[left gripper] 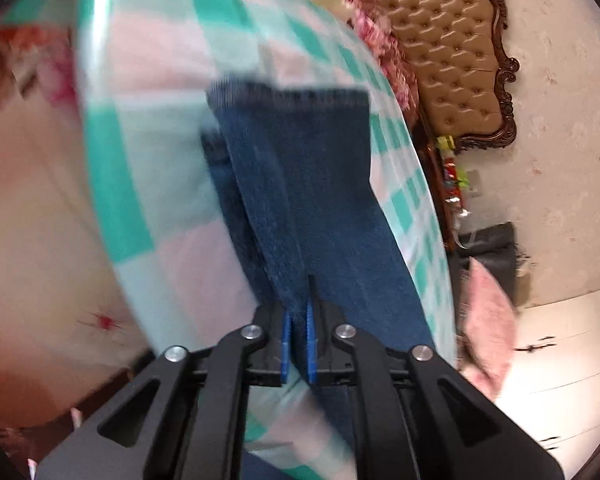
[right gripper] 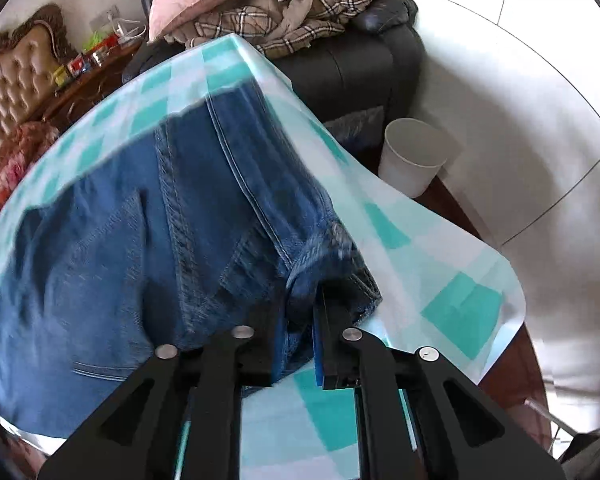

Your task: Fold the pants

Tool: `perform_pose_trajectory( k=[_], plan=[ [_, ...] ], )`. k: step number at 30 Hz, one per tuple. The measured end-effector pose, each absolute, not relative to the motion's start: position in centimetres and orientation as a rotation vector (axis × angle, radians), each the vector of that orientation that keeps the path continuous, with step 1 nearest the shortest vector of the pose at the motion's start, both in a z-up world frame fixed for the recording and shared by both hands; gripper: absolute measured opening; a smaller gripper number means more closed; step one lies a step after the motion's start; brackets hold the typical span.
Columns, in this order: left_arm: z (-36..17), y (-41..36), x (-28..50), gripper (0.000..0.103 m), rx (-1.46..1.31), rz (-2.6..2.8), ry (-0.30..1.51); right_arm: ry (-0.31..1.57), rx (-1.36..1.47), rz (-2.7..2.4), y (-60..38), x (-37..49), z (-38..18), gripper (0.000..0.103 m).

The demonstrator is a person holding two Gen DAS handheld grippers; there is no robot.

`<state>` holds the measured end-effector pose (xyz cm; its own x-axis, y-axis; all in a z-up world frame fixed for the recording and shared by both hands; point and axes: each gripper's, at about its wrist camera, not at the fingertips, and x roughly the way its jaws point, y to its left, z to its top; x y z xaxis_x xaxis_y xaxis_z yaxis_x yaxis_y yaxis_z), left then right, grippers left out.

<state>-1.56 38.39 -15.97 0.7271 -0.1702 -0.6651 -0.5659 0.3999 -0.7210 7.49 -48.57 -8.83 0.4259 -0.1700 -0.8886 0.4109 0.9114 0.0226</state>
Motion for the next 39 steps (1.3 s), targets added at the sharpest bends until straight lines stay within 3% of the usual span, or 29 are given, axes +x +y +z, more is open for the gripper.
perform_pose_trajectory(
  k=[1, 2, 3, 6, 8, 10, 14, 19, 20, 27, 28, 29, 32, 35, 36, 37, 38, 39],
  plan=[
    [-15.1, 38.2, -2.0, 0.03, -1.105, 0.33, 0.747, 1.068, 0.246, -0.369, -48.5, 7.3, -8.8, 0.013],
    [-13.8, 37.8, -2.4, 0.052, -1.027, 0.396, 0.732, 1.064, 0.247, -0.371, -48.6, 7.2, -8.8, 0.014],
    [-12.3, 36.9, -2.8, 0.062, -0.927, 0.459, 0.705, 1.059, 0.247, -0.372, -48.5, 6.9, -8.8, 0.015],
    [-8.7, 31.7, -1.6, 0.078, -0.586, 0.463, 0.661, 1.043, 0.19, -0.399, -47.7, 6.6, -8.8, 0.02],
    [-7.0, 26.1, 0.9, 0.083, -0.35, 0.345, 0.681, 1.036, 0.159, -0.417, -47.3, 6.4, -8.8, 0.022],
    [-5.9, 19.6, 3.9, 0.084, -0.15, 0.209, 0.732, 1.028, 0.127, -0.437, -47.0, 6.4, -8.9, 0.023],
    [-3.4, 9.1, 8.8, 0.082, -0.036, -0.047, 0.686, 1.001, 0.037, -0.487, -45.8, 6.4, -9.0, 0.025],
    [-2.7, -4.7, 17.7, 0.055, 0.058, -0.438, 0.707, 0.966, 0.017, -0.492, -45.6, 5.7, -9.3, 0.028],
    [-3.4, -6.3, 20.0, 0.05, 0.051, -0.501, 0.752, 0.967, 0.036, -0.482, -45.8, 5.5, -9.3, 0.028],
    [-8.8, -12.0, 29.7, 0.048, 0.127, -0.647, 0.976, 0.962, 0.084, -0.436, -46.2, 4.8, -9.5, 0.03],
    [-9.6, -12.6, 30.1, 0.041, 0.17, -0.659, 1.001, 0.961, 0.082, -0.432, -46.2, 4.8, -9.5, 0.03],
    [-10.3, -13.0, 30.4, 0.007, 0.204, -0.658, 1.024, 0.96, 0.081, -0.43, -46.2, 4.9, -9.5, 0.03],
    [-10.6, -12.6, 32.9, 0.0, 0.272, -0.488, 0.973, 0.961, 0.088, -0.424, -46.2, 4.9, -9.6, 0.03],
    [-8.8, -10.5, 34.3, 0.0, 0.17, -0.421, 0.91, 0.966, 0.085, -0.416, -46.2, 4.8, -9.5, 0.031],
    [-8.0, -9.9, 34.0, 0.01, 0.131, -0.438, 0.89, 0.967, 0.093, -0.413, -46.3, 4.7, -9.3, 0.031],
    [-7.2, -9.4, 33.2, 0.021, 0.098, -0.484, 0.881, 0.963, 0.098, -0.429, -46.5, 4.3, -9.0, 0.038],
    [-6.4, -8.9, 31.7, 0.042, 0.089, -0.514, 0.857, 0.957, 0.095, -0.451, -46.7, 4.1, -8.7, 0.046],
    [-5.8, -8.4, 30.6, 0.049, 0.091, -0.517, 0.834, 0.931, 0.091, -0.486, -47.0, 3.6, -7.8, 0.053]
  ],
)
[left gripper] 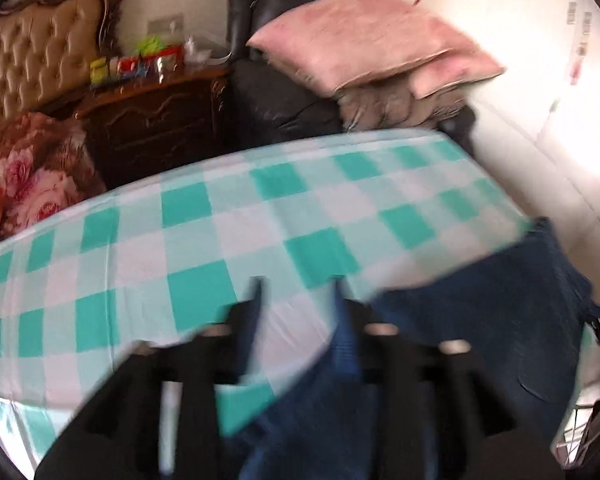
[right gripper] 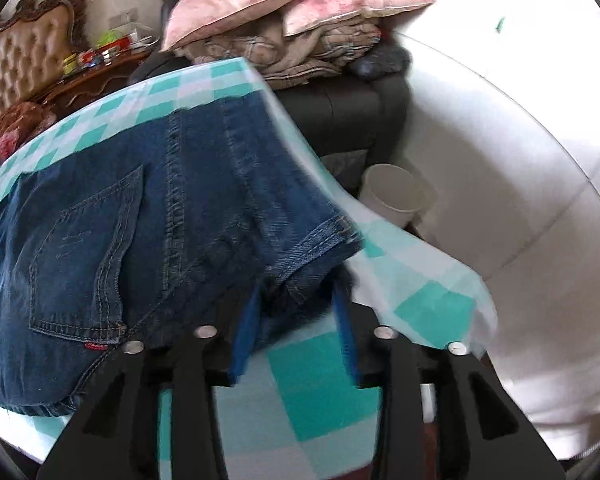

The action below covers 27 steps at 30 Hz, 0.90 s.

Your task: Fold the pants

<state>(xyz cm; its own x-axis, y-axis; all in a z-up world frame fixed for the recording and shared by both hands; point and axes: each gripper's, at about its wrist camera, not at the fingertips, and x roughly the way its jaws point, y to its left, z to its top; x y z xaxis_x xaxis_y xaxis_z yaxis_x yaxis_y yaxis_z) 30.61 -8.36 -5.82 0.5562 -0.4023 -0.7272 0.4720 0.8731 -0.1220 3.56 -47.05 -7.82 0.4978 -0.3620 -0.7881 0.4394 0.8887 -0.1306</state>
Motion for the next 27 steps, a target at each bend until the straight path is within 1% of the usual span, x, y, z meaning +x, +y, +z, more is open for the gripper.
perform_pose_trajectory(
  k=[1, 3, 5, 7, 10, 11, 13, 14, 15, 17, 18, 20, 23, 25, 26, 27],
  plan=[
    [-5.4, -7.4, 29.2, 0.052, 0.094, -0.506, 0.809, 0.907, 0.081, -0.522, -47.4, 3.1, -7.0, 0.054],
    [-5.2, -5.1, 26.8, 0.065, 0.093, -0.461, 0.781, 0.853, 0.053, -0.586, -48.0, 2.2, -5.3, 0.057],
    [-5.8, -1.4, 24.1, 0.071, 0.12, -0.348, 0.746, 0.798, 0.034, -0.582, -48.2, 2.2, -3.5, 0.06],
    [-6.9, 0.7, 21.8, 0.071, 0.156, -0.371, 0.756, 0.762, 0.005, -0.548, -47.8, 3.2, -2.2, 0.069],
    [-9.3, 1.3, 19.9, 0.073, 0.261, -0.441, 0.809, 0.719, -0.075, -0.404, -44.6, 7.3, -0.8, 0.076],
    [-10.3, 1.7, 20.2, 0.073, 0.311, -0.399, 0.83, 0.71, -0.092, -0.367, -43.7, 8.3, -0.8, 0.077],
    [-12.3, 4.2, 22.7, 0.068, 0.389, -0.195, 0.86, 0.719, -0.153, -0.286, -41.1, 11.9, -1.4, 0.078],
    [-12.2, 6.4, 23.8, 0.063, 0.368, -0.077, 0.855, 0.73, -0.171, -0.253, -40.2, 13.5, -1.9, 0.078],
    [-11.6, 8.4, 24.4, 0.062, 0.32, 0.015, 0.844, 0.752, -0.2, -0.235, -39.4, 15.5, -2.9, 0.078],
    [-9.0, 11.0, 23.9, 0.063, 0.142, -0.047, 0.776, 0.801, -0.247, -0.238, -39.0, 18.1, -4.7, 0.077],
    [-8.4, 11.1, 23.4, 0.067, 0.101, -0.121, 0.768, 0.826, -0.269, -0.233, -38.8, 19.3, -5.8, 0.077],
    [-8.5, 8.7, 22.4, 0.067, 0.152, -0.289, 0.794, 0.859, -0.311, -0.244, -38.5, 20.5, -7.3, 0.077],
    [-9.9, 3.7, 21.7, 0.067, 0.261, -0.463, 0.795, 0.887, -0.357, -0.289, -39.0, 21.3, -9.1, 0.077],
    [-11.9, 1.1, 23.2, 0.067, 0.314, -0.496, 0.811, 0.907, -0.358, -0.326, -39.4, 21.5, -9.8, 0.077],
    [-13.0, 0.4, 24.2, 0.072, 0.359, -0.499, 0.832, 0.909, -0.364, -0.332, -39.4, 21.5, -10.0, 0.077],
    [-12.8, 1.1, 25.1, 0.077, 0.333, -0.485, 0.823, 0.908, -0.376, -0.346, -39.5, 21.7, -10.3, 0.077]
  ],
)
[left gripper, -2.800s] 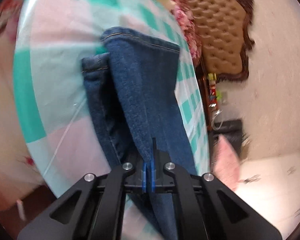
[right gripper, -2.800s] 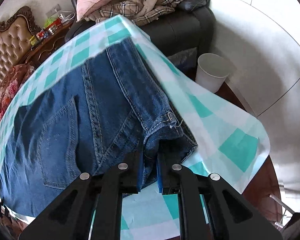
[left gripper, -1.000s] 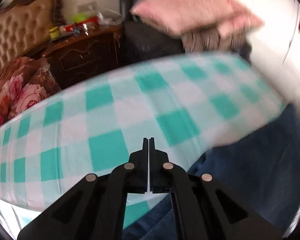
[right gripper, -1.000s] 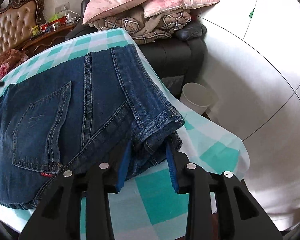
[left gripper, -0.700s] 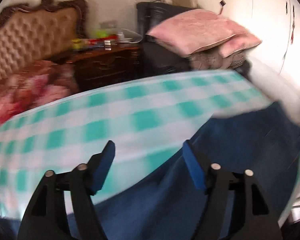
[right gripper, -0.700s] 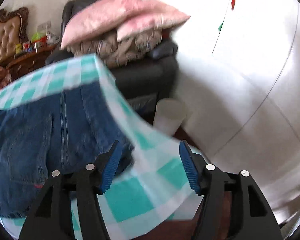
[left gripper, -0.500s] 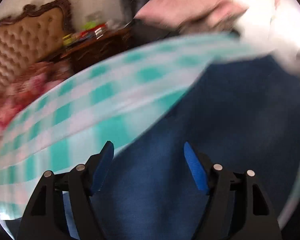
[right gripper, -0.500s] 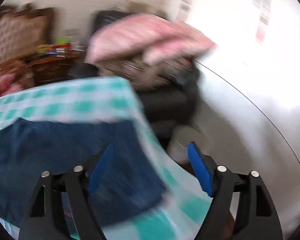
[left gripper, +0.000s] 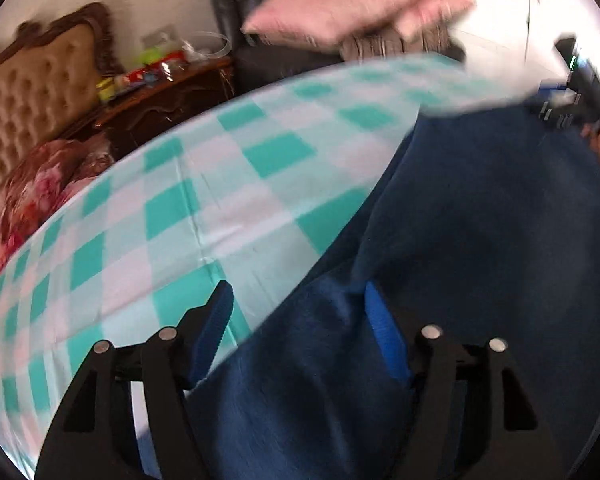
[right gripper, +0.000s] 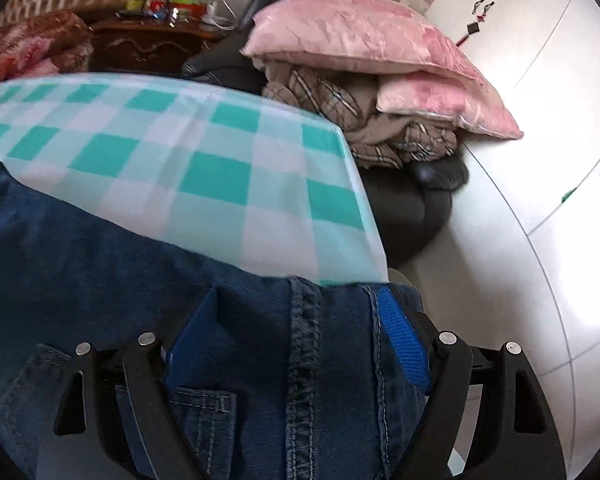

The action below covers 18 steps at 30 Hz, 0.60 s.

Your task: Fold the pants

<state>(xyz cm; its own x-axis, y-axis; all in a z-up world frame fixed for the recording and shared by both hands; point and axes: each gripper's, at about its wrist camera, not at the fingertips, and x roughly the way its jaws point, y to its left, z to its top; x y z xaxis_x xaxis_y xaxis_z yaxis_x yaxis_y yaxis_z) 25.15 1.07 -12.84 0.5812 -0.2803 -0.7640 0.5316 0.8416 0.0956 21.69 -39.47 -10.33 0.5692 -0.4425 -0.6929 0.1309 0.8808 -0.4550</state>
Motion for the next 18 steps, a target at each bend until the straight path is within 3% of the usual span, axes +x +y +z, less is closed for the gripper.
perform_pose_trajectory(
  k=[4, 7, 10, 11, 14, 18],
  plan=[
    [-11.0, 3.6, 26.4, 0.07, 0.27, -0.301, 0.755, 0.917, -0.337, -0.371, -39.9, 21.9, -10.4, 0.077],
    [-10.6, 3.0, 25.5, 0.072, 0.182, -0.445, 0.778, 0.914, -0.316, -0.395, -39.8, 22.1, -10.4, 0.077],
    [-12.4, -0.3, 25.6, 0.073, 0.303, -0.491, 0.807, 0.89, -0.338, -0.412, -39.4, 21.8, -10.7, 0.077],
    [-12.8, -0.2, 26.4, 0.078, 0.306, -0.468, 0.838, 0.888, -0.333, -0.411, -39.5, 21.7, -10.7, 0.077],
    [-11.4, 3.7, 27.5, 0.074, 0.237, -0.182, 0.781, 0.889, -0.306, -0.4, -40.2, 21.4, -10.6, 0.078],
    [-10.0, 7.2, 25.3, 0.078, 0.077, -0.286, 0.806, 0.886, -0.304, -0.412, -40.2, 21.3, -10.5, 0.078]
  ],
)
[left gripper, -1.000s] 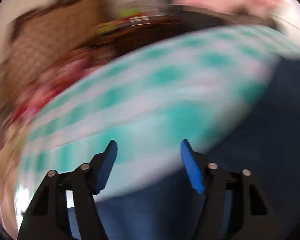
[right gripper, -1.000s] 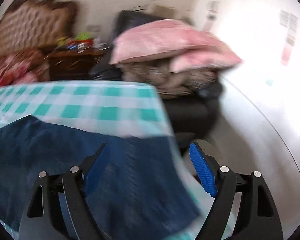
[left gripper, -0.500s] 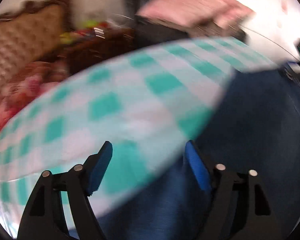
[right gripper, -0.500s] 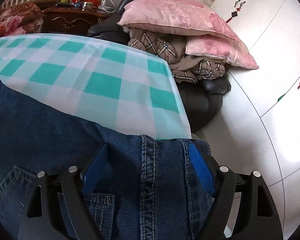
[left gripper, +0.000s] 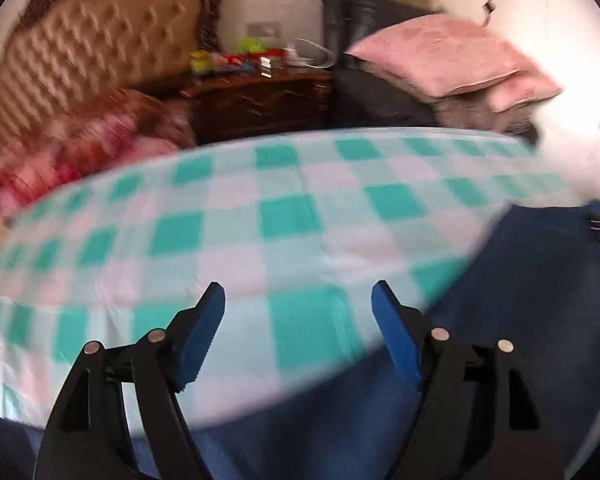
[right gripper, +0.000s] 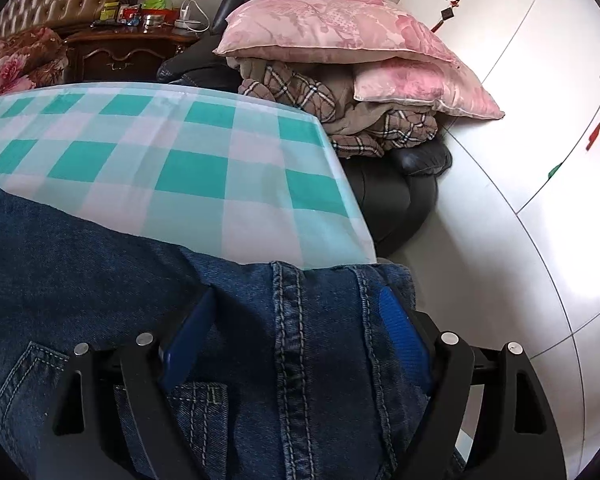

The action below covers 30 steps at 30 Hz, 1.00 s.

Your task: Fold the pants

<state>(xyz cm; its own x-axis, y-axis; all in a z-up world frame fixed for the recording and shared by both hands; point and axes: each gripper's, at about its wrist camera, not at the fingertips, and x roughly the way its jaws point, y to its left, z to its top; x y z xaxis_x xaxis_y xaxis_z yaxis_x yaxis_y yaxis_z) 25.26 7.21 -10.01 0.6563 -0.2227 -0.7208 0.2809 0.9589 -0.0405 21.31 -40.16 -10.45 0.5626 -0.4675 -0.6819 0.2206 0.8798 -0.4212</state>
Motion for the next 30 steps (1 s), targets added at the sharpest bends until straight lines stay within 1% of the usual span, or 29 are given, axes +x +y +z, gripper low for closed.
perform_pose_trajectory(
  k=[3, 4, 5, 6, 8, 9, 10, 11, 13, 15, 16, 17, 18, 19, 20, 21, 22, 23, 24, 28, 30],
  plan=[
    [-12.7, 5.9, 23.7, 0.084, 0.291, -0.271, 0.878, 0.883, -0.321, -0.438, -39.9, 21.1, -10.6, 0.078],
    [-13.2, 6.7, 23.5, 0.083, 0.325, -0.21, 0.848, 0.884, -0.33, -0.447, -39.9, 21.1, -10.6, 0.078],
    [-13.0, 8.3, 23.6, 0.081, 0.309, -0.107, 0.851, 0.886, -0.335, -0.454, -39.9, 21.1, -10.7, 0.078],
    [-12.7, 10.0, 23.9, 0.074, 0.294, -0.005, 0.858, 0.892, -0.341, -0.462, -39.9, 21.1, -10.7, 0.078],
    [-10.9, 13.8, 22.9, 0.074, 0.168, 0.007, 0.801, 0.898, -0.35, -0.481, -39.8, 21.0, -10.6, 0.078],
    [-10.3, 15.5, 22.0, 0.074, 0.085, -0.074, 0.811, 0.891, -0.367, -0.513, -39.4, 20.9, -10.0, 0.076],
    [-10.1, 16.3, 21.4, 0.074, 0.061, -0.112, 0.816, 0.861, -0.377, -0.528, -38.7, 20.5, -9.0, 0.063],
    [-10.0, 17.0, 20.6, 0.074, 0.079, -0.135, 0.814, 0.821, -0.362, -0.495, -37.6, 19.8, -7.6, 0.059],
    [-10.7, 17.9, 19.5, 0.074, 0.151, -0.148, 0.832, 0.765, -0.304, -0.349, -34.4, 18.8, -5.0, 0.058],
    [-11.8, 19.0, 18.4, 0.074, 0.192, -0.134, 0.867, 0.794, -0.247, -0.103, -29.8, 18.6, -3.9, 0.058],
    [-12.4, 19.6, 18.2, 0.074, 0.206, -0.138, 0.879, 0.819, -0.224, 0.042, -26.7, 18.7, -3.8, 0.054],
    [-12.8, 20.0, 18.0, 0.071, 0.217, -0.143, 0.883, 0.831, -0.228, 0.161, -23.3, 18.8, -3.9, 0.051],
    [-13.2, 20.2, 18.0, 0.064, 0.23, -0.15, 0.889, 0.844, -0.23, 0.237, -20.8, 19.1, -4.2, 0.047],
    [-13.6, 20.4, 17.9, 0.059, 0.234, -0.171, 0.9, 0.867, -0.222, 0.308, -18.2, 19.6, -4.8, 0.039],
    [-13.9, 20.8, 17.8, 0.048, 0.211, -0.203, 0.905, 0.893, -0.221, 0.348, -15.9, 20.2, -5.5, 0.034],
    [-14.0, 21.3, 17.9, 0.033, 0.16, -0.242, 0.918, 0.937, -0.238, 0.384, -13.1, 21.2, -7.0, 0.024],
    [-13.9, 21.4, 17.9, 0.026, 0.154, -0.245, 0.918, 0.967, -0.259, 0.4, -11.3, 21.8, -8.1, 0.019],
    [-14.0, 21.4, 18.0, 0.001, 0.184, -0.212, 0.913, 0.991, -0.285, 0.401, -9.8, 22.4, -9.2, 0.009],
    [-14.1, 21.5, 17.9, 0.002, 0.202, -0.191, 0.918, 1.004, -0.309, 0.383, -8.8, 23.0, -10.3, 0.006],
    [-14.1, 22.7, 16.7, 0.002, 0.117, -0.194, 0.885, 1.004, -0.33, 0.212, -8.6, 25.0, -12.3, 0.004],
    [-14.0, 23.2, 16.3, 0.002, 0.078, -0.185, 0.871, 0.966, -0.375, 0.188, -8.0, 24.5, -12.4, 0.004]
  ],
)
